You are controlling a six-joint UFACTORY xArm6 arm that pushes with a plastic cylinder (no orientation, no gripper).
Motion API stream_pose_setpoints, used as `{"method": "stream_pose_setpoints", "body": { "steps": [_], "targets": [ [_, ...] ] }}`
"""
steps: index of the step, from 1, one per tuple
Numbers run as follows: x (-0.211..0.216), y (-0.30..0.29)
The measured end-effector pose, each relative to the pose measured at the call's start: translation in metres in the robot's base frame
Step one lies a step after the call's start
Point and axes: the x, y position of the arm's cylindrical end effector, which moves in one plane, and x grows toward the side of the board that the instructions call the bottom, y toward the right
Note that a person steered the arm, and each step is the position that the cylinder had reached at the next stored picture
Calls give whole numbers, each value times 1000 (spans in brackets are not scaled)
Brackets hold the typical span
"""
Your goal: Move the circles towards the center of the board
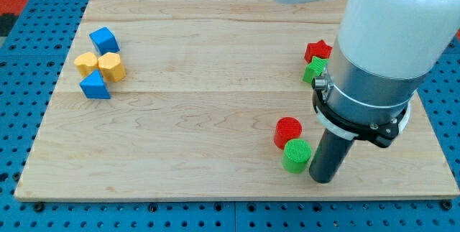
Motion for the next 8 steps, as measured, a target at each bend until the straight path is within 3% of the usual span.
{"method": "stream_pose_setpoints", "body": {
  "steps": [2, 3, 5, 8],
  "targets": [
    [14, -20],
    [-10, -20],
    [-99, -20],
    [-101, -72]
  ]
}}
